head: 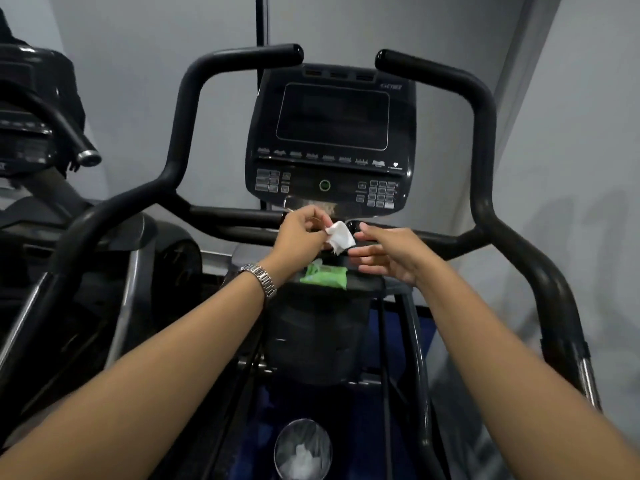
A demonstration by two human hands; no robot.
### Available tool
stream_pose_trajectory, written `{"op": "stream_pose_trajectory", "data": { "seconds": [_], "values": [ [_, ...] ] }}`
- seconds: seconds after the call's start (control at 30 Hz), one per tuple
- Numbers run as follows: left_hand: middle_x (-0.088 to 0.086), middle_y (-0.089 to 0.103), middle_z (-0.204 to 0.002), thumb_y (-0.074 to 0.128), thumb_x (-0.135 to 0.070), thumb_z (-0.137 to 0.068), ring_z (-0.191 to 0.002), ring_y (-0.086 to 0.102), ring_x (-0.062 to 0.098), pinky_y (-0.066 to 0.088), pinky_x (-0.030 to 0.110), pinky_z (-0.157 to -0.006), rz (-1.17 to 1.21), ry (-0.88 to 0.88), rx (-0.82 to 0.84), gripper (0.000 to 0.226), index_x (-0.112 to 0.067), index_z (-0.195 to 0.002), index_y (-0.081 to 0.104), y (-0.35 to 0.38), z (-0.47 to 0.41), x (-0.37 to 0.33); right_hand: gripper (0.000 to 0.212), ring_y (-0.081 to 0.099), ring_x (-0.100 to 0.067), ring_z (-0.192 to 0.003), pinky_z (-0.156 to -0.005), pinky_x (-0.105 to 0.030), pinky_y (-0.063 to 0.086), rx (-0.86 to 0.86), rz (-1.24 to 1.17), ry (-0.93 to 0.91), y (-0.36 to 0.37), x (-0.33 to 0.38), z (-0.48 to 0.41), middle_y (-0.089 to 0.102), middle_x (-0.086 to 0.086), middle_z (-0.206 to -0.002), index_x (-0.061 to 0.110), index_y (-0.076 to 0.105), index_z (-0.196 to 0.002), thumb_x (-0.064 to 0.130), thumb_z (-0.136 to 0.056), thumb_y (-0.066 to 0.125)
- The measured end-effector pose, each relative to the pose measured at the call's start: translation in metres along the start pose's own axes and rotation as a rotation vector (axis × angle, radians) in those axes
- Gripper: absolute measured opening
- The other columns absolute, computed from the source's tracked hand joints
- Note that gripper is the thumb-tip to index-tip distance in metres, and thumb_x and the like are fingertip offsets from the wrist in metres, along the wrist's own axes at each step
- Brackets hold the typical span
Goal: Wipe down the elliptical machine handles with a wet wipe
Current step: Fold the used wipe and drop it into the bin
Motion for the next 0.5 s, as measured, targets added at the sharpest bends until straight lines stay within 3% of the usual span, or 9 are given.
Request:
{"op": "stream_pose_trajectory", "data": {
  "seconds": [0.13,0.23,0.33,0.5],
  "values": [
    [0.011,0.068,-0.076,0.056,0.008,-0.078,-0.068,0.061,0.013,0.051,0.028,-0.063,-0.103,-0.022,-0.01,0.024,-0.014,-0.069,0.062,0.015,0.04,0.035,0.033,0.072,-0.026,-0.075,-0.069,-0.03,0.059,0.062,-0.186,0.079,0.023,-0.055,0.013,0.072,-0.019,-0.083,0.005,0.062,-0.102,0.035,-0.089,0.061],
    [0.004,0.067,-0.065,0.053,0.003,-0.079,-0.048,0.055,-0.002,0.041,0.013,-0.048,-0.175,-0.086,-0.006,0.02,-0.008,-0.07,0.067,0.023,0.073,0.063,0.029,0.071,-0.026,-0.074,-0.07,-0.029,0.059,0.032,-0.251,0.116,0.034,-0.099,0.021,0.071,-0.019,-0.083,0.002,0.064,-0.096,0.029,-0.086,0.066],
    [-0.003,0.061,-0.054,0.056,-0.004,-0.082,-0.038,0.049,-0.004,0.034,0.006,-0.043,-0.225,-0.139,0.039,0.016,-0.004,-0.075,0.07,0.032,0.102,0.091,0.027,0.07,-0.028,-0.075,-0.067,-0.03,0.06,-0.023,-0.361,0.195,0.041,-0.146,0.022,0.07,-0.022,-0.086,-0.004,0.065,-0.09,0.021,-0.082,0.071],
    [0.002,0.07,-0.081,0.063,0.0,-0.079,-0.069,0.063,0.0,0.047,0.006,-0.06,-0.274,-0.215,0.092,0.017,-0.009,-0.091,0.069,0.043,0.133,0.151,0.025,0.071,-0.026,-0.066,-0.055,-0.027,0.058,-0.078,-0.429,0.373,0.051,-0.22,0.021,0.071,-0.017,-0.078,-0.003,0.064,-0.093,0.022,-0.086,0.067]
  ]
}}
Point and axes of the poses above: each hand's wrist, its own z-axis away from the middle knuckle, its own y-axis out of the palm, x = y × z, the point moved 3 cm from there along -z, towards the middle knuckle
